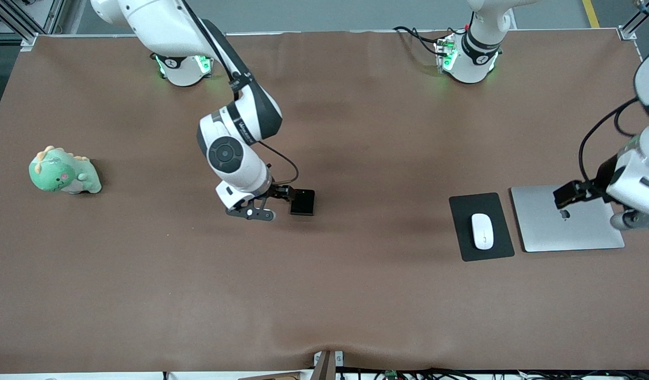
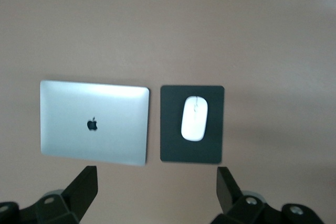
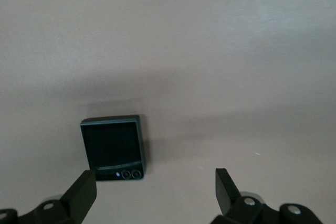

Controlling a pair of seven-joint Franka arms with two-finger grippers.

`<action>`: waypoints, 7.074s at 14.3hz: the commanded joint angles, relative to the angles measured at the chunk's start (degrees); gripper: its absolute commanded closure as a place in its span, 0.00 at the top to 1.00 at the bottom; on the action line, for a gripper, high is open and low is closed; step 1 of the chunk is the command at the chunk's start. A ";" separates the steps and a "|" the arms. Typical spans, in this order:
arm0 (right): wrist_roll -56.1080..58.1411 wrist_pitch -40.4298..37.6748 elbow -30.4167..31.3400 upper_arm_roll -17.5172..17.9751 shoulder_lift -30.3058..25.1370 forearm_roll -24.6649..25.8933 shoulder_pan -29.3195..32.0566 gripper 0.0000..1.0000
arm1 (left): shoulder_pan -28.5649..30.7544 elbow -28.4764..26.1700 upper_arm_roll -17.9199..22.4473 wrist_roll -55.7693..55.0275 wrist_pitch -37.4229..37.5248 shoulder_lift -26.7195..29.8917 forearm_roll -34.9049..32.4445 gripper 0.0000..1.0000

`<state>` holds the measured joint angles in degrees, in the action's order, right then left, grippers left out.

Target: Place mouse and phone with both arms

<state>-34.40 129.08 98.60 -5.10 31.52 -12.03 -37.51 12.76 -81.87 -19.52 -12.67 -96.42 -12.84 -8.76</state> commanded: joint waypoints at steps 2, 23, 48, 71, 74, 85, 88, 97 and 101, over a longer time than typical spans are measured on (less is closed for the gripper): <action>-0.93 5.21 -0.95 -0.35 4.24 -0.89 -2.21 1.00 | 0.43 -0.74 -0.43 0.45 4.04 5.62 4.53 1.00; -3.30 10.23 -4.73 -0.44 12.34 1.22 -7.14 0.00 | -11.26 -4.79 13.02 2.21 10.29 13.36 8.58 1.00; 16.62 -6.04 18.63 -1.40 -13.23 7.55 20.26 0.00 | -11.00 -4.61 13.19 2.12 10.02 12.75 8.40 1.00; 48.91 16.64 36.31 -1.32 -13.42 7.55 41.11 0.00 | -11.00 -4.61 13.37 2.03 9.94 12.48 8.67 1.00; 48.91 18.75 36.58 -1.32 -11.49 7.55 41.20 0.00 | -10.91 -4.52 13.37 2.03 9.85 12.48 8.67 1.00; 48.38 3.93 26.24 -1.23 -11.75 7.55 41.20 1.00 | -11.00 -4.35 13.37 2.12 9.85 12.40 8.58 1.00; 48.64 2.14 20.16 -1.23 -11.22 7.55 41.11 1.00 | -11.00 -4.43 13.28 2.12 9.85 12.22 8.67 1.00; 48.73 -23.40 -8.39 -1.14 -7.53 7.90 40.59 1.00 | -10.82 -4.79 13.37 3.00 9.06 12.22 8.76 1.00; 48.64 -30.09 -15.52 -1.14 -7.53 7.90 40.58 1.00 | -10.82 -4.52 13.46 3.00 9.06 12.05 8.85 1.00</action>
<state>13.98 103.01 88.77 -7.08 21.98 -5.28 2.18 1.76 -87.19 -6.40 -11.19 -87.14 -0.39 -1.00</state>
